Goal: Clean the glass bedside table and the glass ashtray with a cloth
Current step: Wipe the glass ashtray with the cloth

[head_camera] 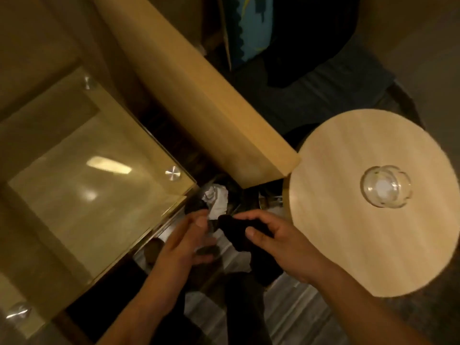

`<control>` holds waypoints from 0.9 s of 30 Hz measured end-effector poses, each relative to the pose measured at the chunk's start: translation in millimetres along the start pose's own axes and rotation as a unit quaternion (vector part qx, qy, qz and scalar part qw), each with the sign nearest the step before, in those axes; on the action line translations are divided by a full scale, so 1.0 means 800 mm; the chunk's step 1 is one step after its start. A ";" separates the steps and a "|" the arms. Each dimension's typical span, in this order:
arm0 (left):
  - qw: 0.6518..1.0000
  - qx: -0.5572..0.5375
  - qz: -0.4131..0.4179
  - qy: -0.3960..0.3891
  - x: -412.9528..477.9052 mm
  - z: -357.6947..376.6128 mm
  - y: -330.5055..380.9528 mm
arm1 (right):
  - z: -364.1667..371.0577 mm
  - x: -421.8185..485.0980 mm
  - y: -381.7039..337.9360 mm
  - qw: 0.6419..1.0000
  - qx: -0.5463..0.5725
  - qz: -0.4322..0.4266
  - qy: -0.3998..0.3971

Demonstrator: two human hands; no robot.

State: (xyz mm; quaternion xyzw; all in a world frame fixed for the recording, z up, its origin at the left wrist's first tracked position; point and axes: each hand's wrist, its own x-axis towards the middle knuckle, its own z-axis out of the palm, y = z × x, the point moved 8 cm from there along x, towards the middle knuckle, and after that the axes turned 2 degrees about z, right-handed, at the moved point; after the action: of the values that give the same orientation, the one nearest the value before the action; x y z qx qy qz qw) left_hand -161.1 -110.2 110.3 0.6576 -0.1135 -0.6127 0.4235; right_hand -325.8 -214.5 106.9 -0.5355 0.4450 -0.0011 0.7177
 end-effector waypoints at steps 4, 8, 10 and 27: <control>0.995 -0.017 -0.054 -0.086 0.004 0.138 -0.010 | -0.068 -0.077 0.019 0.995 -0.019 -0.044 0.084; 0.989 0.113 -0.006 -0.099 0.037 0.247 -0.010 | -0.147 -0.138 0.049 0.991 0.003 -0.043 0.128; 0.986 0.134 0.016 -0.101 0.055 0.293 -0.016 | -0.192 -0.157 0.070 0.988 0.010 -0.012 0.154; 0.819 0.518 0.243 -0.052 0.156 0.413 -0.050 | -0.328 -0.145 0.208 0.909 -0.201 -0.029 0.363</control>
State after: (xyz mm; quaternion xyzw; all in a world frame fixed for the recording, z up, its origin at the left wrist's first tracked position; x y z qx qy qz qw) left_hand -446.3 -307.1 30.0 0.6983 -0.5917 -0.3740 0.1493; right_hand -642.9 -289.6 44.7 -0.6439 0.6499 -0.1268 0.3832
